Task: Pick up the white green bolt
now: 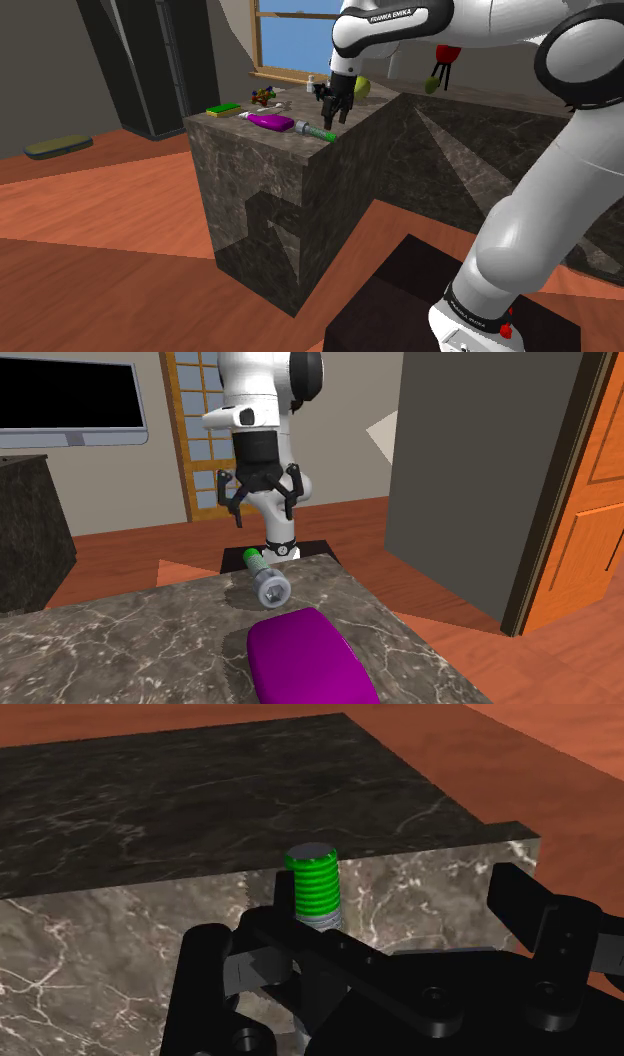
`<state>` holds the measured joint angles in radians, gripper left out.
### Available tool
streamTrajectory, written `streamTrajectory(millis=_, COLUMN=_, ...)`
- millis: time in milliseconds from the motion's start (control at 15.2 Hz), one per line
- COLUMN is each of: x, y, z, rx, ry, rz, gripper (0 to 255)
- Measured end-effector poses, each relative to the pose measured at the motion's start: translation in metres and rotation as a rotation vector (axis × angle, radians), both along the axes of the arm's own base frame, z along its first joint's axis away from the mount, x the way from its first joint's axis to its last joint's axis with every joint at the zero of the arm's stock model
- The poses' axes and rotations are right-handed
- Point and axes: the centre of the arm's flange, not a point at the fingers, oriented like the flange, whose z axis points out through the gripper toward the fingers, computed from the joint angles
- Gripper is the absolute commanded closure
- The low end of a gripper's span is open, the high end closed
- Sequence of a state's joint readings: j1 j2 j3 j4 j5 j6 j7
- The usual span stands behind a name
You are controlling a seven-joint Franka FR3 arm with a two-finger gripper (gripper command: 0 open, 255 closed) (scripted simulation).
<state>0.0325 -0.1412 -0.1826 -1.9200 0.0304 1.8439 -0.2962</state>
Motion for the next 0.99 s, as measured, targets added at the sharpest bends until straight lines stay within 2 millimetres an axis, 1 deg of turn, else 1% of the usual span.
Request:
streamTrajectory(millis=66, x=0.01, y=-0.003, z=-0.005, rx=0.001, ry=0.0, rz=0.012, gripper=0)
streamTrajectory(millis=264, x=0.048, y=-0.012, z=-0.015, rx=0.002, ry=-0.003, rz=0.048, gripper=0)
streamTrajectory(millis=396, x=0.067, y=-0.016, z=-0.02, rx=0.003, ry=-0.004, rz=0.068, gripper=0)
streamTrajectory(millis=528, x=0.073, y=-0.017, z=-0.03, rx=0.003, ry=-0.004, rz=0.075, gripper=0)
streamTrajectory(millis=924, x=0.075, y=-0.017, z=-0.061, rx=0.003, ry=-0.004, rz=0.077, gripper=0)
streamTrajectory(millis=990, x=0.075, y=-0.018, z=-0.063, rx=0.003, ry=-0.004, rz=0.077, gripper=255)
